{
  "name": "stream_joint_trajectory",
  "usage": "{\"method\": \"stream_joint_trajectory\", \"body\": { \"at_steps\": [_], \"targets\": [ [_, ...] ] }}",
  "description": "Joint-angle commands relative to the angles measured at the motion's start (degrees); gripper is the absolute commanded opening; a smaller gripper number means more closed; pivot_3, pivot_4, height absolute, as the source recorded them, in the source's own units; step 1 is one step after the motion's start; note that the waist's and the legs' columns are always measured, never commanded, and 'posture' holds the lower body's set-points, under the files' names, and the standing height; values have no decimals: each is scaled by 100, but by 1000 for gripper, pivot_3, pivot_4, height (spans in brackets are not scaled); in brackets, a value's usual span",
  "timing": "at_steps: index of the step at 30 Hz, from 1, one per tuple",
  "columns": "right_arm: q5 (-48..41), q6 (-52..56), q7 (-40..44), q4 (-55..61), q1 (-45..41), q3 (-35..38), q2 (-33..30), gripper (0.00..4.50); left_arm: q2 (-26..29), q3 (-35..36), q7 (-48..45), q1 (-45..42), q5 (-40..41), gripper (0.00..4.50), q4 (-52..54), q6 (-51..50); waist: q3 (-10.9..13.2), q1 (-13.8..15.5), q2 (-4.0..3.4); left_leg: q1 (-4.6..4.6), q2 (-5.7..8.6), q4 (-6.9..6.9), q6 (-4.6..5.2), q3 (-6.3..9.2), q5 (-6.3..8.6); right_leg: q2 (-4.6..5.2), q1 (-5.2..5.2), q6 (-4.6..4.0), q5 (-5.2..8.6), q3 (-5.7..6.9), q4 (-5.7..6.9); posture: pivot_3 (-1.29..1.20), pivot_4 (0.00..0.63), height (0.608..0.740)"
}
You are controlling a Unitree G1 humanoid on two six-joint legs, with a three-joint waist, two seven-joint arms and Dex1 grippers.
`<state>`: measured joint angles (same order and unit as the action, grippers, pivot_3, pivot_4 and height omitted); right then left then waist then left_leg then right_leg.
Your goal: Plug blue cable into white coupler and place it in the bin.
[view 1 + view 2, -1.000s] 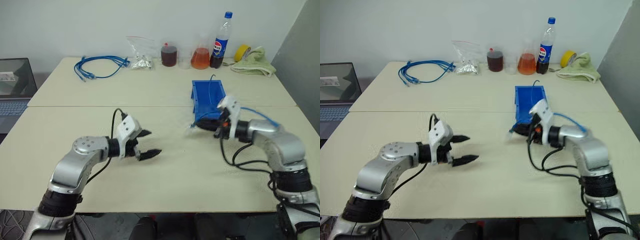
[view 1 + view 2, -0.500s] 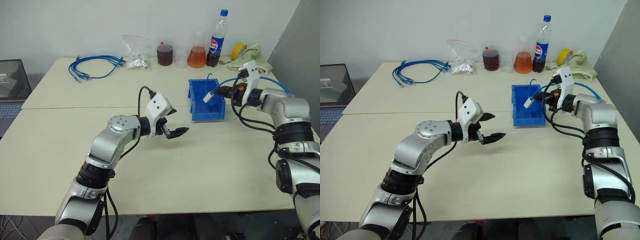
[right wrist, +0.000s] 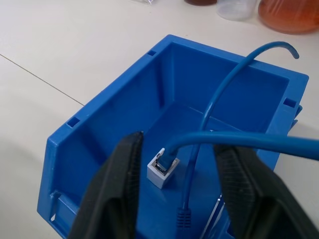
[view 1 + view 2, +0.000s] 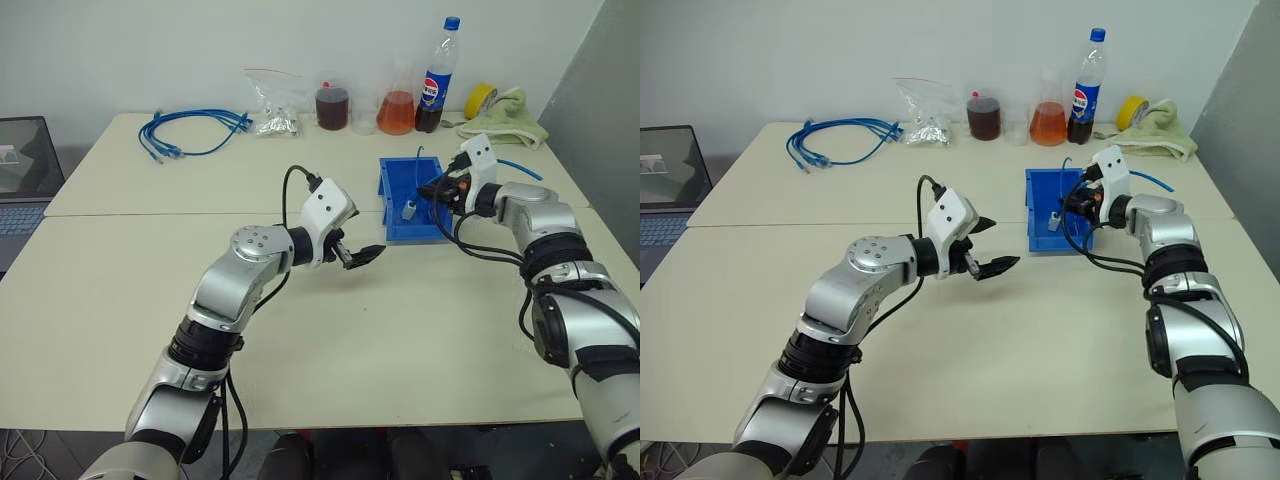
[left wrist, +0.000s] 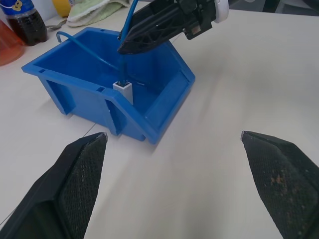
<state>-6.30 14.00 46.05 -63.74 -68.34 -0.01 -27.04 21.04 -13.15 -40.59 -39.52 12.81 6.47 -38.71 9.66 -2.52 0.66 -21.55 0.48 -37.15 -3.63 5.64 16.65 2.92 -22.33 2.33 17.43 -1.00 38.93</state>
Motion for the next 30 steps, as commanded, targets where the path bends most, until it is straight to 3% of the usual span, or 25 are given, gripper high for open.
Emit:
{"method": "stream_joint_trajectory", "body": {
  "at_steps": [1,7,17,20,22,26,30],
  "targets": [
    [58,-230,-178,-197,-431,183,-91,3187,-25,8,8,-129,-37,4500,85,124,0,-5,0,0,0,0,0,1,0,0,0,0,0,1,0,0,150,740],
    [69,-457,-970,-655,-794,461,-142,4489,-38,-48,-28,-123,-95,4500,-36,233,0,-42,-1,0,0,0,-1,2,0,2,0,0,0,1,1,0,150,740],
    [8,-623,-1022,-266,-440,681,-234,4489,-82,12,40,-6,-62,4500,-19,273,0,-54,-1,-1,0,0,0,0,0,3,0,0,0,1,2,0,150,740],
    [-3,-699,-864,1007,360,590,-292,4489,-50,75,103,173,-82,4500,105,407,0,-44,-1,-4,-1,-6,-1,3,0,6,1,1,0,3,3,0,150,740],
    [-339,-462,-873,2487,1243,772,-210,4489,-4,186,221,365,-144,4500,174,590,0,-45,-1,-8,-2,-6,-1,3,0,9,1,1,-1,5,2,0,150,740],
    [-1422,319,-1395,6184,3542,1301,412,4489,-100,862,1073,996,-271,4500,411,880,-4,-33,-8,-22,-13,-21,-1,8,0,12,-5,3,-1,11,6,0,150,740],
    [-1217,-18,-1946,8060,5121,1128,922,4489,-272,1474,2025,1660,-510,4500,718,962,-5,-23,-16,-29,-9,-21,0,40,0,15,-11,4,0,13,12,0,150,740]
  ]
}}
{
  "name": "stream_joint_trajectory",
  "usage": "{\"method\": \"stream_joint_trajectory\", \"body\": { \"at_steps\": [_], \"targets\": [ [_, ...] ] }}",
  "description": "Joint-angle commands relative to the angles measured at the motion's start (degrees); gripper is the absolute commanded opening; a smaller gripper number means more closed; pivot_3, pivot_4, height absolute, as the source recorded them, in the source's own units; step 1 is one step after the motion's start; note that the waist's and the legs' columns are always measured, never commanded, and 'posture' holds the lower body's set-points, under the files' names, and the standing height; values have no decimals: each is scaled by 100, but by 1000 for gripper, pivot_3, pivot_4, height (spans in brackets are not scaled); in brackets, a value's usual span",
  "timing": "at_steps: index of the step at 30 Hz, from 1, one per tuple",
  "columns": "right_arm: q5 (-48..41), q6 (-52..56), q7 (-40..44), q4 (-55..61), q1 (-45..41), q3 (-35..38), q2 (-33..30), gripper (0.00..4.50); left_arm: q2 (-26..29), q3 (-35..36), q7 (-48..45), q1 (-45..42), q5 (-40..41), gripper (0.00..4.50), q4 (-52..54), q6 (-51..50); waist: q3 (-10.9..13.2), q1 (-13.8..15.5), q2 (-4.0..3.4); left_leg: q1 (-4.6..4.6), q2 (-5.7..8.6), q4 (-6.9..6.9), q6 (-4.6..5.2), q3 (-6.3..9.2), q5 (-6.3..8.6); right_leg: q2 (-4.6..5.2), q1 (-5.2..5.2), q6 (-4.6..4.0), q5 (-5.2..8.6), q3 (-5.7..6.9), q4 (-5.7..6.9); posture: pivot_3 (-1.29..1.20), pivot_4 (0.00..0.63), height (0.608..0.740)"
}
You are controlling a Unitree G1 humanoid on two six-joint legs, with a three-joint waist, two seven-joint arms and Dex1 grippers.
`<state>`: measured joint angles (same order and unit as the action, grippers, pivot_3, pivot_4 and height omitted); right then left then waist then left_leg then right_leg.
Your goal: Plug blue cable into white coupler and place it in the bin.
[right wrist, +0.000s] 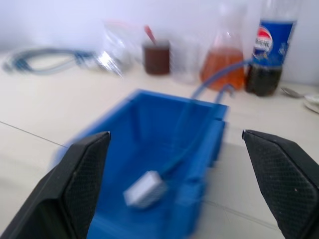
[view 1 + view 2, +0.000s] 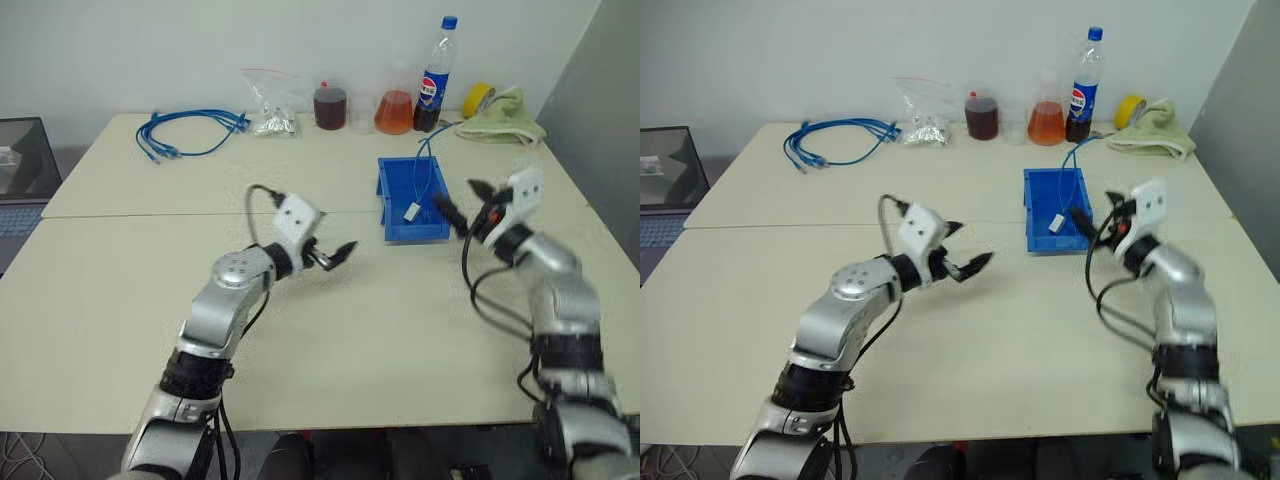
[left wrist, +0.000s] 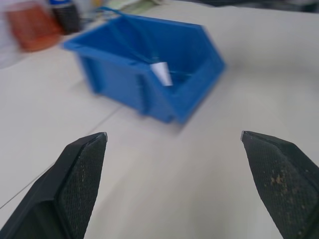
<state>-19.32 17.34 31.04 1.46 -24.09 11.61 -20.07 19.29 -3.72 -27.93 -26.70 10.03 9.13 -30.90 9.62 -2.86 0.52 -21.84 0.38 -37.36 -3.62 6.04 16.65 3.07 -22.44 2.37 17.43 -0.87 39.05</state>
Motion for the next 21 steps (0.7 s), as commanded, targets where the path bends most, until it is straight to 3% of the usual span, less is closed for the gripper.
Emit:
{"method": "stream_joint_trajectory", "body": {
  "at_steps": [1,4,8,15,21],
  "targets": [
    [482,-818,-685,1877,1221,-166,409,4489,-161,731,1066,653,-346,4500,529,319,-1,20,-1,6,1,-14,1,6,1,0,6,11,-6,-9,3,0,150,740],
    [1164,-1786,-1073,2273,2376,-591,841,4489,-255,1107,1616,1333,-611,4500,655,808,-4,82,-1,20,7,-37,10,10,6,-3,28,24,-13,-9,0,0,150,740],
    [1166,-2246,-1392,2058,3146,-731,1382,4489,-311,1289,1897,2052,-777,4500,698,1314,-1,121,-2,23,9,-50,17,7,9,-5,32,44,-26,-16,0,0,150,740],
    [1239,-2969,-1892,1076,3451,-415,1691,4489,-578,1399,2075,3270,-793,4500,749,2078,-1,119,-1,102,10,-37,26,1,15,-12,109,42,-23,-20,-12,0,150,740],
    [1294,-3182,-1852,790,3403,-455,1595,4489,-790,1402,2202,3421,-734,4500,657,2414,-1,124,-1,100,10,-37,26,-3,15,-29,108,38,-22,-13,-10,0,150,740]
  ]
}}
